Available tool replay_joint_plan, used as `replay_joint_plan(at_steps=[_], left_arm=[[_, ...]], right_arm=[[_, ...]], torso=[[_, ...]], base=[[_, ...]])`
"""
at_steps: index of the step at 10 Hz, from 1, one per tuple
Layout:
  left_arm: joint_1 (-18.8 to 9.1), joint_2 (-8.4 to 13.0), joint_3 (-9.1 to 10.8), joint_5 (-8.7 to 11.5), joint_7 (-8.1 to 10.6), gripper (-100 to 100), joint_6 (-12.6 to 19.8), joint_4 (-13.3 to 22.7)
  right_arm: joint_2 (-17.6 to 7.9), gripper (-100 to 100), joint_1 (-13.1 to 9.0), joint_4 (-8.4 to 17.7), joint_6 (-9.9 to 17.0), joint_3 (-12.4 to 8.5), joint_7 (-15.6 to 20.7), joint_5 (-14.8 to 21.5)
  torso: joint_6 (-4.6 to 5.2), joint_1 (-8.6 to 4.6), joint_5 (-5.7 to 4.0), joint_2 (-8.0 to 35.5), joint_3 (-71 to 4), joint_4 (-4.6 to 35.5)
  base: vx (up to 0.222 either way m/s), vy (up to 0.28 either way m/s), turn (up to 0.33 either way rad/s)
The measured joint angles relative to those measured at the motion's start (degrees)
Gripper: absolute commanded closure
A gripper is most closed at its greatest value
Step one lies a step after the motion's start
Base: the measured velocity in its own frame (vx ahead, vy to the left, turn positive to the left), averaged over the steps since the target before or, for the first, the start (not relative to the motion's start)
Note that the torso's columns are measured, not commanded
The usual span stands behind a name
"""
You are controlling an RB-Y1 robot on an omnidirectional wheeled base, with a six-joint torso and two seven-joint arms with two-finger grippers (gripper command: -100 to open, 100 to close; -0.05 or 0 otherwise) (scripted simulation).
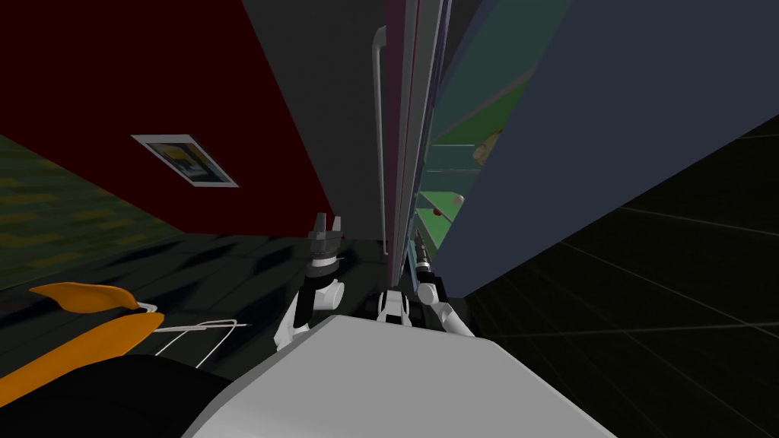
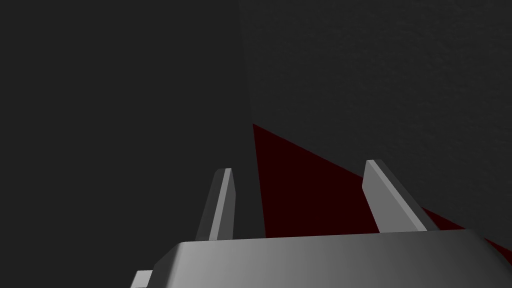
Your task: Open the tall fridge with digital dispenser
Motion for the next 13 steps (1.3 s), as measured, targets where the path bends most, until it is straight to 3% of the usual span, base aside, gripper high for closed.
replay_joint_plan(at_steps=[2, 4, 5, 7, 10, 12, 13], left_arm=[[0.0, 0.0, 0.0, 0.0, 0.0, 0, 0.0, 0.0], [0.0, 0.0, -0.02, 0.0, 0.0, 0, 0.0, 0.0], [0.0, 0.0, -0.02, 0.0, 0.0, 0, 0.0, 0.0], [0.0, 0.0, 0.0, 0.0, 0.0, 0, 0.0, 0.0], [0.0, 0.0, 0.0, 0.0, 0.0, 0, 0.0, 0.0], [0.0, 0.0, 0.0, 0.0, 0.0, 0, 0.0, 0.0], [0.0, 0.0, -0.02, 0.0, 0.0, 0, 0.0, 0.0]], right_arm=[[-0.2, 100, 0.5, 0.3, -1.0, 0.6, -0.6, 0.6], [-0.9, 100, 0.6, 1.8, 1.9, -2.6, 2.2, 4.0], [-1.1, 100, 0.7, 1.9, 3.4, -3.4, 3.7, 5.8], [-1.0, 100, 0.8, 1.7, 5.6, -3.7, 7.2, 9.2], [-1.0, 100, 0.7, 1.8, 5.8, -3.8, 12.1, 14.4], [-0.9, 100, 0.5, 2.0, 5.9, -3.8, 13.1, 17.8], [-1.5, 100, 0.2, 3.3, 7.1, -5.4, 14.4, 19.6]], torso=[[0.01, 0.01, 0.01, 0.2, 0.1, 0.1], [0.0, 0.53, 0.17, -0.1, 0.0, 0.0], [0.01, 0.0, 0.03, 0.0, 0.0, 0.0], [0.02, -0.49, -0.14, 0.0, 0.0, 0.0], [0.0, 0.08, 0.03, 0.0, 0.0, 0.0], [0.0, 0.09, 0.03, 0.0, 0.0, 0.0], [-0.06, 0.32, 0.08, 0.1, 0.1, 0.0]], base=[[-0.004, 0.085, 0.044], [0.009, 0.197, 0.0], [0.007, 0.057, -0.001], [0.006, -0.014, 0.003], [-0.002, -0.017, 0.0], [-0.026, 0.046, 0.161], [-0.067, 0.123, 0.23]])
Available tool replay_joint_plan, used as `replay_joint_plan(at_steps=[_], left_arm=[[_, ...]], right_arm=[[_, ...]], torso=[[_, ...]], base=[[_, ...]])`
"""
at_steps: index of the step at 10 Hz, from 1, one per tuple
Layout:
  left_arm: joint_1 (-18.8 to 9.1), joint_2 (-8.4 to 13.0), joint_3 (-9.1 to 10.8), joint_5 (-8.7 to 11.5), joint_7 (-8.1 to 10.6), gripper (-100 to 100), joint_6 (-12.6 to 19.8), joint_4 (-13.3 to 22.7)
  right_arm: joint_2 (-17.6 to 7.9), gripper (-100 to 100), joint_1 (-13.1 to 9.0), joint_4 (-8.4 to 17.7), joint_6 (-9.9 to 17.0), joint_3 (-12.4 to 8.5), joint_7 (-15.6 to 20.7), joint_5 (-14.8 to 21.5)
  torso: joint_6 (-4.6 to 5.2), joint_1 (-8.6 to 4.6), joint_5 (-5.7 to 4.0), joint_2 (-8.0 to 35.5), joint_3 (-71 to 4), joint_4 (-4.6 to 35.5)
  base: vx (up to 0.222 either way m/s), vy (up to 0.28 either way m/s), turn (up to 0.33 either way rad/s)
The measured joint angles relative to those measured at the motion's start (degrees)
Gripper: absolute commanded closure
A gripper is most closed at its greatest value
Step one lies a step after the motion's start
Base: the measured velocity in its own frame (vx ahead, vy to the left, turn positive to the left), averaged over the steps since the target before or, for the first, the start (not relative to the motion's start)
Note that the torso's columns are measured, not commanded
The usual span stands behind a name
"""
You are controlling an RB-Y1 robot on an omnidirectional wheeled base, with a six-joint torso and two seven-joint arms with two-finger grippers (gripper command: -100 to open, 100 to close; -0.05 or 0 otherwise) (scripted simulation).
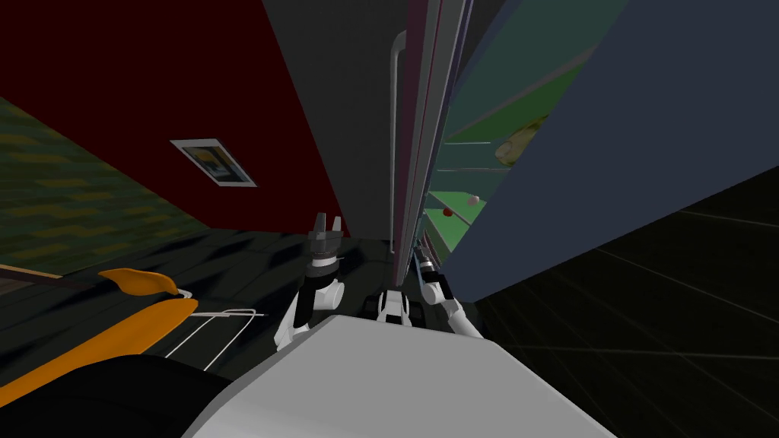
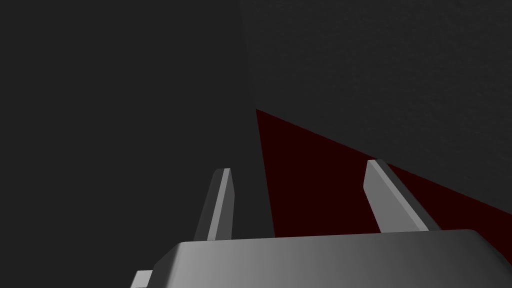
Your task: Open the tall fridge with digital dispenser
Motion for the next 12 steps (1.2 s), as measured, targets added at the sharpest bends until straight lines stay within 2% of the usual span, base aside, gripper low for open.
replay_joint_plan(at_steps=[1, 2, 4, 8, 9, 10, 12], left_arm=[[0.0, 0.0, 0.0, 0.0, 0.0, 0, 0.0, 0.0], [0.0, 0.0, 0.01, 0.0, 0.0, 0, 0.0, 0.0], [0.0, 0.0, 0.02, 0.0, 0.0, 0, 0.0, 0.0], [0.0, 0.0, 0.02, 0.0, 0.0, 0, 0.0, 0.0], [0.0, 0.0, 0.02, 0.0, 0.0, 0, 0.0, 0.0], [0.0, 0.0, 0.01, 0.0, 0.0, 0, 0.0, 0.0], [0.0, 0.0, 0.0, 0.0, 0.0, 0, 0.0, 0.0]], right_arm=[[-0.5, 100, -0.3, 0.6, 1.9, -1.6, 1.7, 1.6], [-0.3, 100, -0.8, 1.7, 3.4, -2.0, 3.2, 3.4], [-0.1, 100, -1.0, 2.0, 5.9, -2.1, 6.4, 6.9], [-0.3, 100, -0.7, 1.6, 6.4, -2.1, 12.8, 13.2], [-0.3, 100, -0.7, 1.6, 6.4, -2.1, 14.0, 13.7], [0.5, 100, -0.8, 1.3, 6.4, -3.5, 13.3, 12.1], [2.1, 100, -1.3, 2.8, 4.5, -5.0, 10.8, 9.8]], torso=[[0.07, -0.06, 0.01, 0.0, 0.0, 0.0], [0.04, -0.31, -0.08, -0.1, -0.1, 0.0], [0.06, -0.55, -0.14, -0.2, -0.2, -0.1], [0.06, -0.26, -0.05, -0.1, 0.0, 0.0], [0.06, -0.27, -0.06, -0.1, 0.0, 0.0], [0.04, -0.04, -0.01, -0.1, -0.1, 0.0], [0.05, -0.1, -0.02, -0.2, -0.1, 0.0]], base=[[-0.032, 0.084, -0.012], [-0.007, 0.038, -0.027], [0.004, -0.003, 0.007], [0.002, -0.006, 0.0], [0.007, 0.083, 0.057], [0.008, 0.106, 0.028], [0.017, 0.13, 0.038]])
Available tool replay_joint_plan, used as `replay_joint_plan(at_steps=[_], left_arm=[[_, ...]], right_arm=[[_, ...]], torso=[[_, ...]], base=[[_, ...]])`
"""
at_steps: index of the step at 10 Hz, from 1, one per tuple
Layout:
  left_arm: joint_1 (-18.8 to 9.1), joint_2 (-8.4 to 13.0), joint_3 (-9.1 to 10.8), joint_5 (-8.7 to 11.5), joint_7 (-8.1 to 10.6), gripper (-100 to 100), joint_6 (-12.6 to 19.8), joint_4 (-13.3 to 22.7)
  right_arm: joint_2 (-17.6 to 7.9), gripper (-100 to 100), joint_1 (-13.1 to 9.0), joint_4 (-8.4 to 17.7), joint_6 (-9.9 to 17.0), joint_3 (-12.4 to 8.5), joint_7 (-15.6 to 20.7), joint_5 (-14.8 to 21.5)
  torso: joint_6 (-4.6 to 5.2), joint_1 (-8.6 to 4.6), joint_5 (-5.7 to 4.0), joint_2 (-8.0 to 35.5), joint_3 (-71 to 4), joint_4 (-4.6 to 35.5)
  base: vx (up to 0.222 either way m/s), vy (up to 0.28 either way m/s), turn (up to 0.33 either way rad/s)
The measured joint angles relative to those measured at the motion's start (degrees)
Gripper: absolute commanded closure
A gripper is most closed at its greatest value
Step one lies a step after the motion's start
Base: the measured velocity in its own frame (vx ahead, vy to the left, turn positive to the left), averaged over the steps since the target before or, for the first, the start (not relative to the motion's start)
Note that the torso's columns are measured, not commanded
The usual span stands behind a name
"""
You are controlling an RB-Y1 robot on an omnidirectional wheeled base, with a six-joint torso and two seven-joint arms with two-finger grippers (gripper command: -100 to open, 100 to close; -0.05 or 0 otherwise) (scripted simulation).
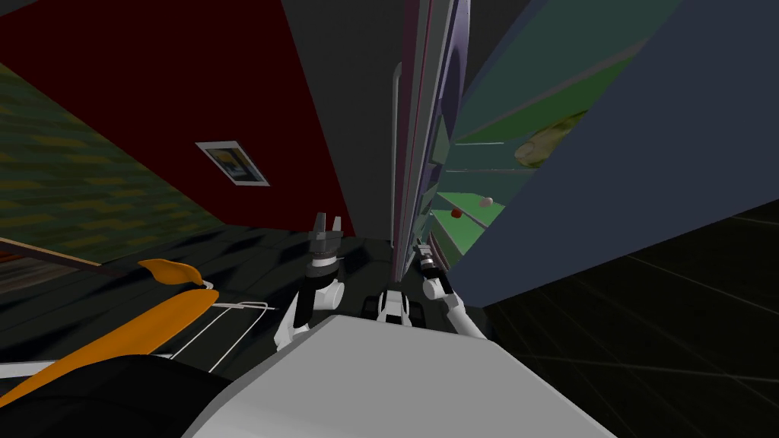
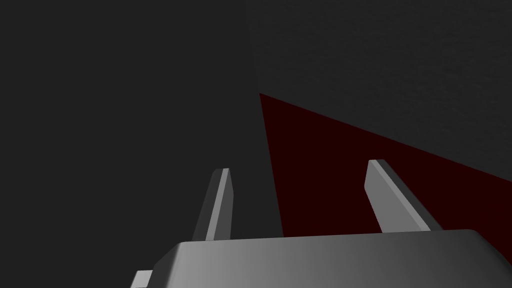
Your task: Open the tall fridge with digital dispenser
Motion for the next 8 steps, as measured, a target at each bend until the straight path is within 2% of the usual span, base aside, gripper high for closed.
replay_joint_plan(at_steps=[4, 7, 8], left_arm=[[0.0, 0.0, 0.0, 0.0, 0.0, 0, 0.0, 0.0], [0.0, 0.0, 0.01, 0.0, 0.0, 0, 0.0, 0.0], [0.0, 0.0, 0.0, 0.0, 0.0, 0, 0.0, 0.0]], right_arm=[[1.9, 100, -2.1, 3.2, -3.4, -3.8, -6.2, -5.3], [4.2, 100, -3.1, 4.0, -4.6, -6.8, -9.5, -9.4], [4.8, 100, -3.6, 5.1, -5.9, -7.8, -11.3, -10.9]], torso=[[0.01, -0.23, -0.06, 0.0, 0.0, 0.0], [0.02, -0.24, -0.05, 0.1, 0.0, 0.0], [0.01, -0.22, -0.06, 0.1, 0.0, 0.0]], base=[[0.003, 0.125, 0.037], [0.006, 0.124, 0.044], [0.011, 0.102, 0.024]])
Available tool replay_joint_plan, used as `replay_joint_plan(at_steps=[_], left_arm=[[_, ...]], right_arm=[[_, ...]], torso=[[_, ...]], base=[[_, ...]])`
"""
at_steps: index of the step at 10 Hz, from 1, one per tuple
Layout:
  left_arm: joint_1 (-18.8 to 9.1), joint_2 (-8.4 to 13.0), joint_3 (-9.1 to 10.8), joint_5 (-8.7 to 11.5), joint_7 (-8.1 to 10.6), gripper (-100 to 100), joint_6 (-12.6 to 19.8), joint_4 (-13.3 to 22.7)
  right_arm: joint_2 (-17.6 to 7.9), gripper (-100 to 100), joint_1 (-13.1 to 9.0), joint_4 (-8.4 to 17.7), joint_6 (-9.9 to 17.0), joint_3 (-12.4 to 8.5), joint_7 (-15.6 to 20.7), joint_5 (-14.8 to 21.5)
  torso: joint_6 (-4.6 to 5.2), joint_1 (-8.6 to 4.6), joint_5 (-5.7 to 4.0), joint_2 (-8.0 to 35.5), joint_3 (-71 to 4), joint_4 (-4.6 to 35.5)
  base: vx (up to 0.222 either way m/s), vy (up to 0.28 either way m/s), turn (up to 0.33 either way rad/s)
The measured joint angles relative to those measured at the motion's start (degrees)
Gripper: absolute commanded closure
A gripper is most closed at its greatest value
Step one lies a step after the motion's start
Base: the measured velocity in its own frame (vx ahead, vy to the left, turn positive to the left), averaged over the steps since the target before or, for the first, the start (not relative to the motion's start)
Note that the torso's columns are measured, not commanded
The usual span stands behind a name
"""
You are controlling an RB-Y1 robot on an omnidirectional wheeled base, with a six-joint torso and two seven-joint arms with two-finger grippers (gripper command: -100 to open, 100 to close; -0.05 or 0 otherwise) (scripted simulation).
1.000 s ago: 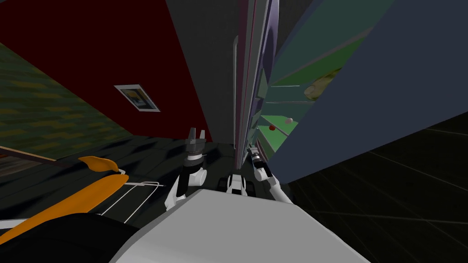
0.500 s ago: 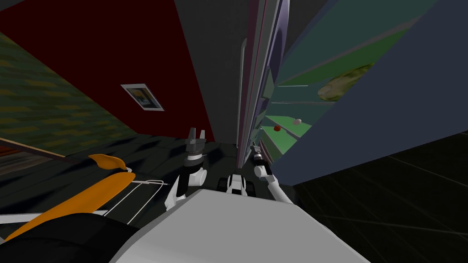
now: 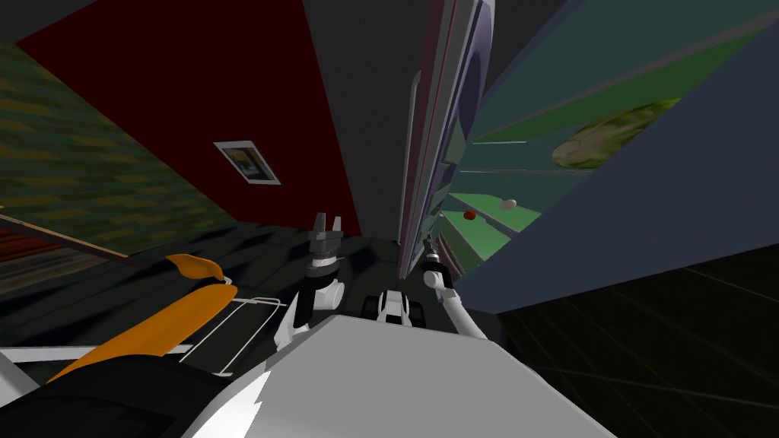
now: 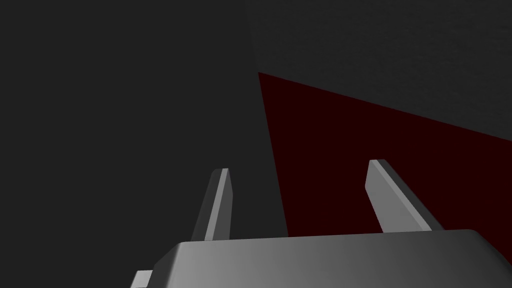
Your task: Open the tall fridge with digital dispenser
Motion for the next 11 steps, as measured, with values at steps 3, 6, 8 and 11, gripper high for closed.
replay_joint_plan(at_steps=[3, 6, 8, 11], left_arm=[[0.0, 0.0, 0.0, 0.0, 0.0, 0, 0.0, 0.0], [0.0, 0.0, 0.0, 0.0, 0.0, 0, 0.0, 0.0], [0.0, 0.0, 0.0, 0.0, 0.0, 0, 0.0, 0.0], [0.0, 0.0, 0.01, 0.0, 0.0, 0, 0.0, 0.0]], right_arm=[[1.9, 100, -0.7, 0.2, -1.0, -3.2, -3.2, -4.3], [4.0, 100, -2.1, 2.3, -3.3, -6.5, -7.5, -8.7], [5.2, 100, -3.2, 3.4, -4.5, -8.6, -10.1, -11.6], [5.8, -100, -4.3, 3.5, -5.8, -9.3, -10.7, -13.4]], torso=[[0.01, -0.01, 0.01, 0.0, 0.0, 0.0], [0.0, 0.06, 0.01, 0.0, 0.0, 0.0], [0.0, -0.01, 0.0, 0.0, 0.0, 0.0], [0.0, -0.16, -0.04, 0.0, 0.0, 0.0]], base=[[0.012, 0.125, 0.044], [0.01, 0.118, 0.034], [0.016, 0.11, 0.039], [0.022, 0.033, 0.001]])
